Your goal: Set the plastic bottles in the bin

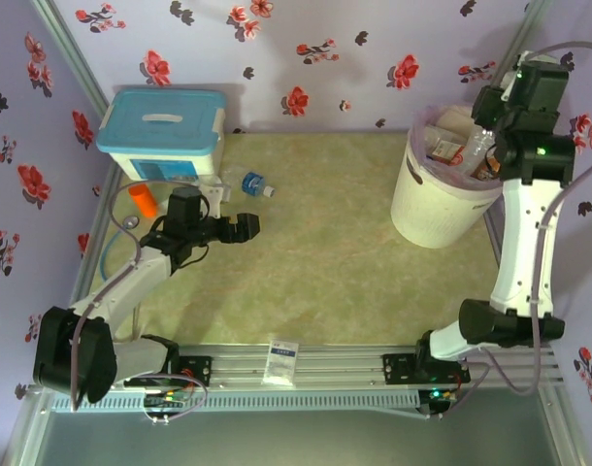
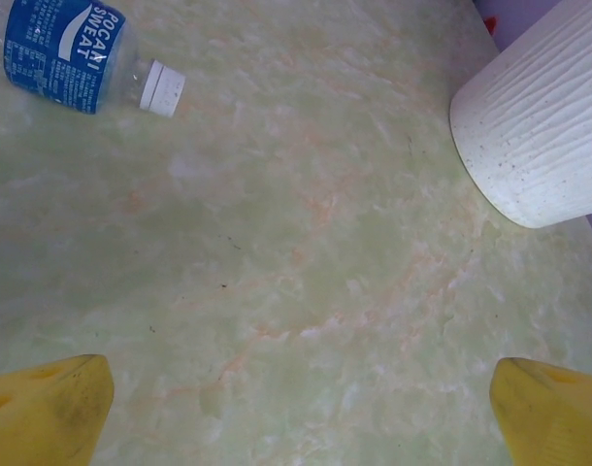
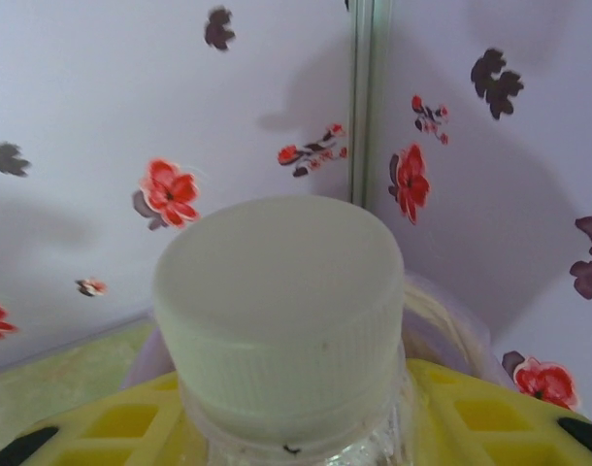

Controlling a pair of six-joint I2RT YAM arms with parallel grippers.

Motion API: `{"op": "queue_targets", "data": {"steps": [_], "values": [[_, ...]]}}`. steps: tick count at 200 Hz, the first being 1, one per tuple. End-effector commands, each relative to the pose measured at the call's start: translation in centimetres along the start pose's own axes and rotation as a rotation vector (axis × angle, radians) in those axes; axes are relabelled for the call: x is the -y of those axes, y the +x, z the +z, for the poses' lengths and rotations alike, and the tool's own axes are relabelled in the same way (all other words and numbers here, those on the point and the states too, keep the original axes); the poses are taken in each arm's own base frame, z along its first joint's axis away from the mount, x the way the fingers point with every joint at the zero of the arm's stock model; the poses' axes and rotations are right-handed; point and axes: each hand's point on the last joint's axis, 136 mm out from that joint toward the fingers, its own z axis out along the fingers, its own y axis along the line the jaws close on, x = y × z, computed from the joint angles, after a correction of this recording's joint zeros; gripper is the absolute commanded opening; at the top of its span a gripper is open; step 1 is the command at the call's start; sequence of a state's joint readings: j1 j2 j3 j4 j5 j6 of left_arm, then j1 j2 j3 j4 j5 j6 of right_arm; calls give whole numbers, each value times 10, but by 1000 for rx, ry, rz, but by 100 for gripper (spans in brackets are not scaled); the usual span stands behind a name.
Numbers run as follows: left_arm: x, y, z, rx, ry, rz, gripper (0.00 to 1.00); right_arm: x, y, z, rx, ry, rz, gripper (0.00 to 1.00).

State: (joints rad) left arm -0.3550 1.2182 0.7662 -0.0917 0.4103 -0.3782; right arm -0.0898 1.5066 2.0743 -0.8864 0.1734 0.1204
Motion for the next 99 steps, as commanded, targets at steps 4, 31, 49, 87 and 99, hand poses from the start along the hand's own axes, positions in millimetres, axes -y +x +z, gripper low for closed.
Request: {"op": "queue_targets", "data": {"steps": [4,31,49,87,99], "values": [[-1,-8,-2,7,-19,33,100,1,0,32,5,35,-33,44],[-3,-9,-2,7,-30,32,100,-9,-6,50,50,-1,-15,44],[-4,-9,0,5,-33,28,100,-15,-11,61,128,-21,-47,44],[-6,-7,2,-4,-38,26,100,-31,-4,78,212,-100,-115,44],[-7,-7,3,-4,-39,26,100,-34,-5,79,264,-120,-120,45]]}}
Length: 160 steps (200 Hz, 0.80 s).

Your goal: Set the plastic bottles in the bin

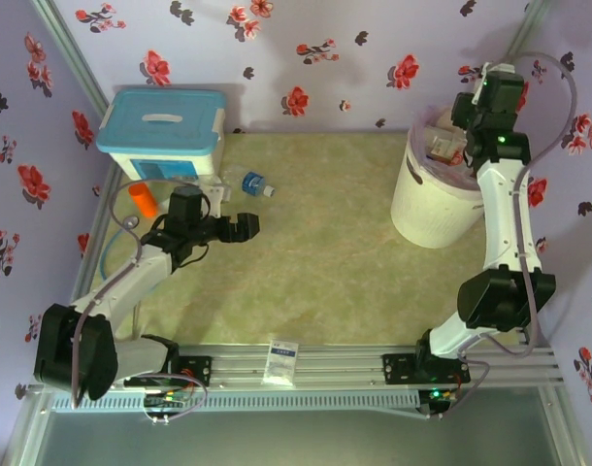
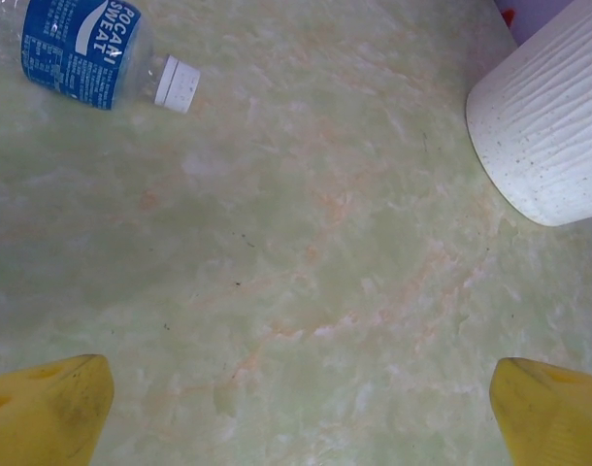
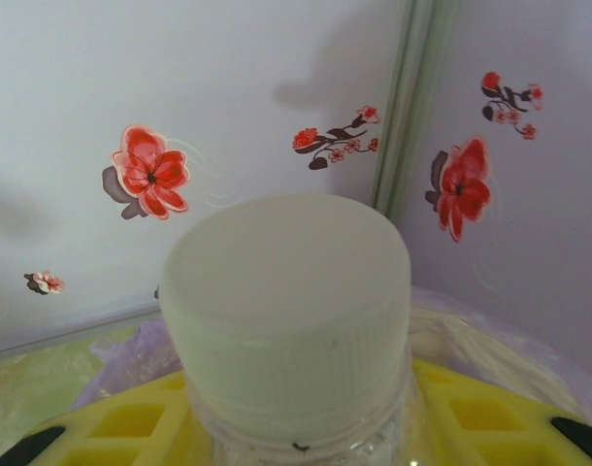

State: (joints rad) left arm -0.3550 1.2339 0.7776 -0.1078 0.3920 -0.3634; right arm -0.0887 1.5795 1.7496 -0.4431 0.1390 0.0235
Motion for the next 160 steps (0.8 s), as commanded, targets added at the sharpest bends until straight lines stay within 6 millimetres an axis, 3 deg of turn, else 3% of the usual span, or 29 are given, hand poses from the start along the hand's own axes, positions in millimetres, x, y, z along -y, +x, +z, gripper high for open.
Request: {"op": "queue_targets", "data": {"steps": [1,64,97,137,160], "values": [[-2,-8,1,6,-16,18,100,-12,-43,-17,227,-70,-34,45],[-4,-6,2,-8,-23,21,100,-19,-26,10,194,-97,-59,46],[-5,-5,3,-10,-26,17,100,-20,5,30,87,-97,-107,46],[-5,-6,3,-10,-28,21,100,-11,42,36,1,-51,-166,45],[-6,-5,3,-12,-29,22,100,-2,49,35,-23,-3,-236,46]]}}
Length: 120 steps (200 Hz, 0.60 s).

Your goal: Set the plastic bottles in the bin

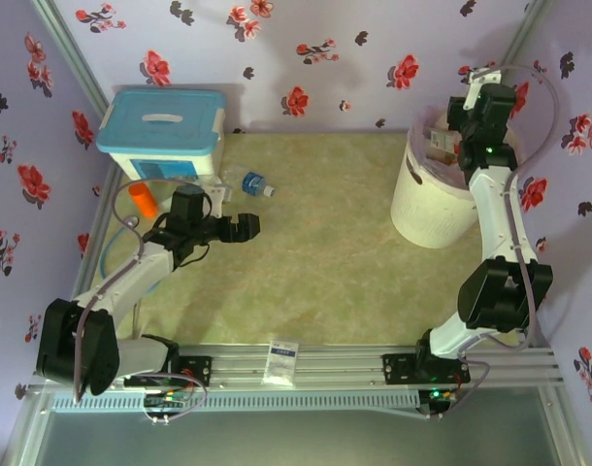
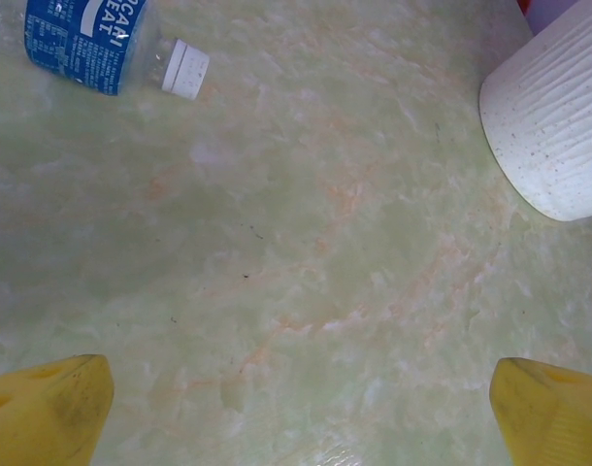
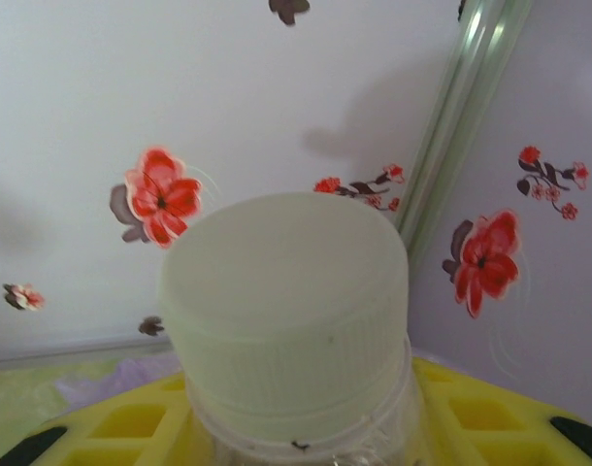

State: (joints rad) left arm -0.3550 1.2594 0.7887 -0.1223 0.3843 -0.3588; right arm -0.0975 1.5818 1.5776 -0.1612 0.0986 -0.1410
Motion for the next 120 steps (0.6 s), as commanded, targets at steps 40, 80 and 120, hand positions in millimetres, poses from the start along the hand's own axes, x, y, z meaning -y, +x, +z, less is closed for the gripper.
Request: {"op": "queue_targets", "data": {"steps": [40,80,120], "values": [[-1,-9,-1,14,-13,24,100,9,28,-2,-122,59,-243,49],[-1,-10,0,16,-11,19,100,17,26,-5,-118,101,-364,57],[1,-12,-2,13,-12,27,100,22,26,-13,-142,108,-430,71]]}}
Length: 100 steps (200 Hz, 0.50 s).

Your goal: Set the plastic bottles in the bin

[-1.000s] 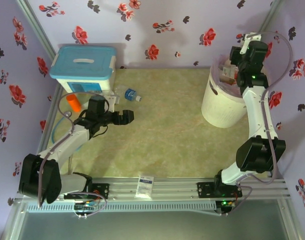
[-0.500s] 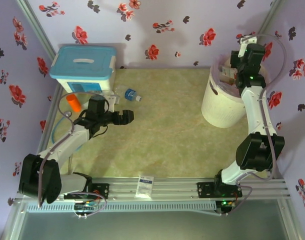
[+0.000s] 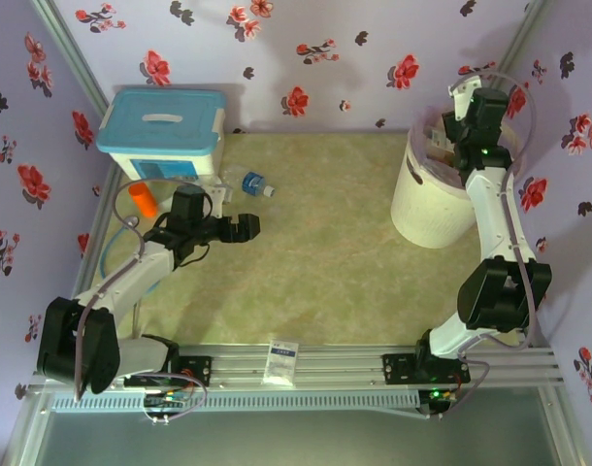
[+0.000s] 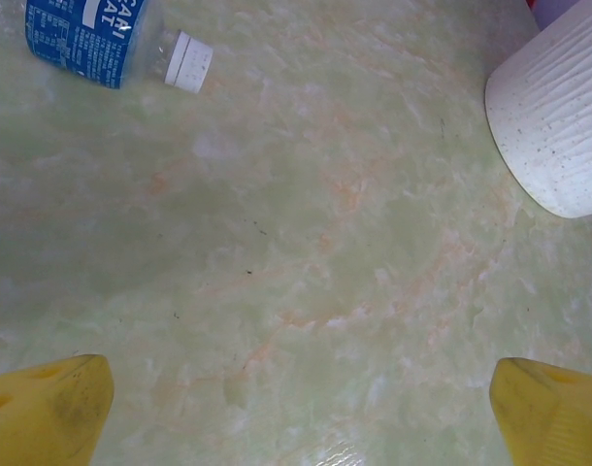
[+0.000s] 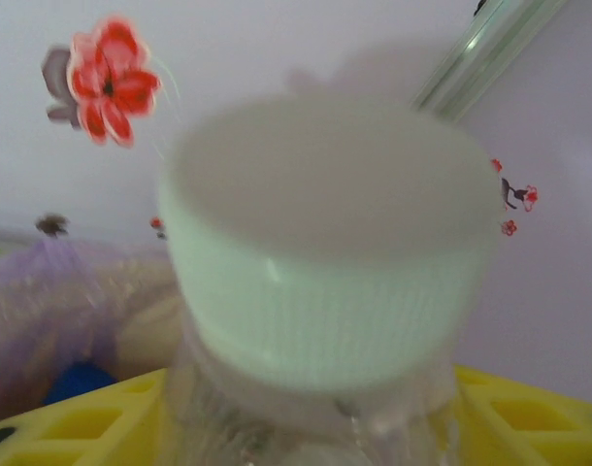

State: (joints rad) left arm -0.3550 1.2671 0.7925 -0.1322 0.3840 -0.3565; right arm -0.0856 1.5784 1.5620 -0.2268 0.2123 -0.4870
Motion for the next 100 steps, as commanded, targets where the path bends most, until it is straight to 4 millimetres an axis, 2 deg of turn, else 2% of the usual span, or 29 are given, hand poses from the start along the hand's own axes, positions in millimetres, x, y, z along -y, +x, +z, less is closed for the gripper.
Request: {"op": "queue_targets", "data": {"steps": [1,23,58,100], "values": [[2,-15,-4,26,-8,30,100,9,8,-10,-42,26,-69,71],[4,-18,-5,27,-7,31,100,7,-2,-21,-20,-19,-45,80],[6,-20,-7,33,-5,30,100,3,-33,-46,39,-133,46,81],[4,-17,-6,26,-8,28,100,15,-38,-52,24,-133,114,84]]}}
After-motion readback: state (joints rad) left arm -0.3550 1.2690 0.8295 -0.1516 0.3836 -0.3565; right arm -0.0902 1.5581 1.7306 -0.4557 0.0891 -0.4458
